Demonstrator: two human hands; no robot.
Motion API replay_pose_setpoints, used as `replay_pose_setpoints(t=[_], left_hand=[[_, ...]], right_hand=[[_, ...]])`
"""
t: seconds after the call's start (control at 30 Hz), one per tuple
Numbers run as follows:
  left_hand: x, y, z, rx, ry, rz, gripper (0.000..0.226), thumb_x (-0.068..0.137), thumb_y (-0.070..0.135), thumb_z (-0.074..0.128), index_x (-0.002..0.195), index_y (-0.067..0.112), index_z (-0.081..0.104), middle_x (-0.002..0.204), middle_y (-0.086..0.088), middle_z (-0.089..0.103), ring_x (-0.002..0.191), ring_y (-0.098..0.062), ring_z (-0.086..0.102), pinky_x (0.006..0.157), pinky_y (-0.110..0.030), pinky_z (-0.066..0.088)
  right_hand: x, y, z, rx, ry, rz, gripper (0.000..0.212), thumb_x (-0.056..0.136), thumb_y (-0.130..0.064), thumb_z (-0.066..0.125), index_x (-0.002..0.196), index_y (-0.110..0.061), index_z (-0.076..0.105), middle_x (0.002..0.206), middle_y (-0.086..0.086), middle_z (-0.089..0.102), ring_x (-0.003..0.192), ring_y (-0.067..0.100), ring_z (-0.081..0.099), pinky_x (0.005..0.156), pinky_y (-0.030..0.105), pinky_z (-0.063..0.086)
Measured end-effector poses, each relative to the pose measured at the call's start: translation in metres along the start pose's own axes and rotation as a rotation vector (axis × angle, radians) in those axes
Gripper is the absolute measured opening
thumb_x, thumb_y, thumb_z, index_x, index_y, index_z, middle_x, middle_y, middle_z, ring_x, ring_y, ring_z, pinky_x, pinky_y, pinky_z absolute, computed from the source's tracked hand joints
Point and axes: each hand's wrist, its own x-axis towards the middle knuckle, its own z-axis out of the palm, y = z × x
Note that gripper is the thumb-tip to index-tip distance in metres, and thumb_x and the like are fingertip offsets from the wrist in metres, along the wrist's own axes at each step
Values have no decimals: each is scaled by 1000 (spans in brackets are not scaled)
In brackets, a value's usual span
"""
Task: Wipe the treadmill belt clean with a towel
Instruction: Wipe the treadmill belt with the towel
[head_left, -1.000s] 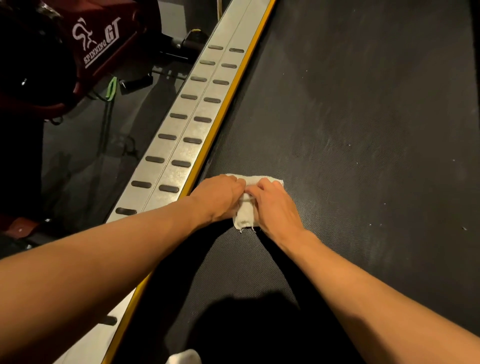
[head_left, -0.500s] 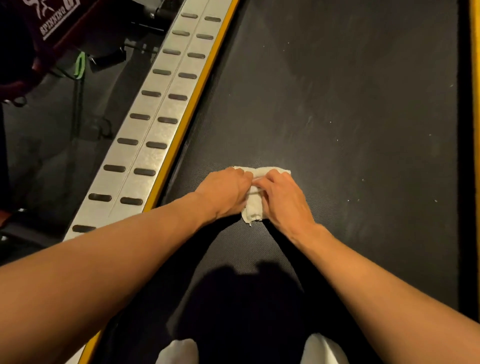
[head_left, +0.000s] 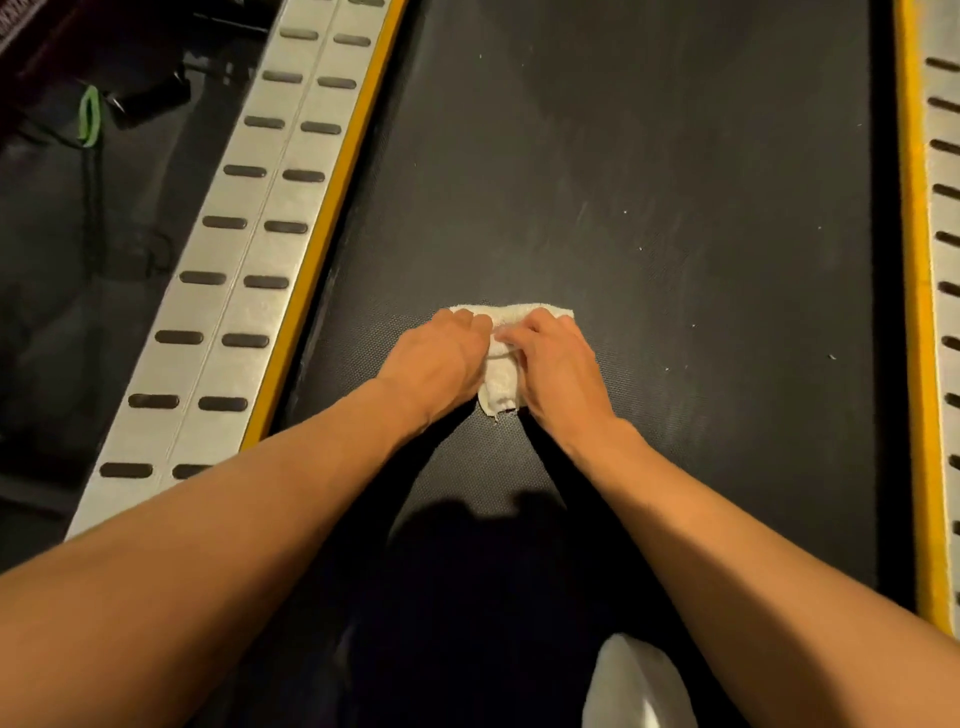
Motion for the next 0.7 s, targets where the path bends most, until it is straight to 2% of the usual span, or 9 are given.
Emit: replay_pose_setpoints(t=[0.1, 0.23, 0.3, 0.37, 0.4, 0.47, 0.53, 0.63, 0.7], left_hand=[[14, -3, 4, -43, 117, -47, 20, 93, 24, 46, 107, 10, 48, 106, -6, 53, 101, -24, 49, 68, -32, 36], [9, -3, 16, -13, 158, 123, 20, 88, 29, 46, 99, 12, 49, 96, -5, 53, 91, -23, 49, 73, -33, 41], [12, -7, 18, -3, 181, 154, 18, 88, 27, 48, 97, 12, 49, 93, -5, 53, 86, -23, 48, 72, -33, 40], [17, -11, 20, -16, 217, 154, 16, 86, 23, 51, 94, 9, 50, 90, -8, 53, 83, -25, 48, 70, -35, 40], [19, -11, 21, -26, 232, 144, 15, 85, 21, 52, 93, 8, 51, 88, -10, 53, 81, -27, 48, 69, -37, 40], [21, -11, 24, -60, 268, 86, 14, 84, 19, 52, 92, 7, 51, 87, -10, 52, 80, -28, 46, 67, -38, 39], [21, -9, 30, -95, 318, 31, 11, 83, 17, 52, 89, 7, 51, 85, -10, 51, 78, -27, 44, 66, -37, 38], [21, -9, 33, -77, 378, 64, 12, 82, 19, 49, 85, 8, 50, 80, -10, 50, 74, -27, 43, 66, -40, 41], [17, -9, 33, -24, 383, 129, 20, 82, 27, 44, 83, 9, 50, 78, -9, 50, 71, -24, 41, 65, -41, 42]], right_hand=[[16, -2, -4, -28, 17, 31, 36, 90, 0, 49, 120, -14, 64, 114, 11, 55, 104, 29, 49, 82, 36, 40], [-5, 2, -4, -54, 15, 51, 35, 92, -1, 48, 122, -12, 63, 115, 12, 55, 105, 29, 49, 82, 35, 38], [-6, 3, -3, -65, 21, 62, 34, 92, -2, 48, 120, -13, 64, 114, 11, 55, 104, 28, 49, 80, 33, 37], [2, 4, 3, -86, 13, 32, 25, 93, -6, 49, 107, -16, 67, 107, 7, 58, 98, 24, 51, 77, 33, 38], [5, 5, 4, -78, 22, 51, 17, 92, -13, 51, 94, -20, 66, 99, 1, 59, 90, 20, 52, 74, 33, 38], [12, 9, 5, -153, 104, 25, 17, 88, -28, 52, 72, -22, 56, 82, -7, 55, 74, 12, 50, 68, 36, 39], [16, 9, 7, -108, 130, 27, 12, 87, -20, 55, 79, -19, 63, 86, -6, 54, 77, 14, 49, 71, 41, 45], [14, 6, 10, -37, 178, 29, 31, 89, 0, 51, 111, -13, 69, 107, 8, 57, 97, 26, 51, 81, 40, 45], [6, 6, 13, 28, 194, 70, 34, 90, 0, 50, 116, -12, 67, 111, 11, 57, 101, 29, 51, 82, 39, 44]])
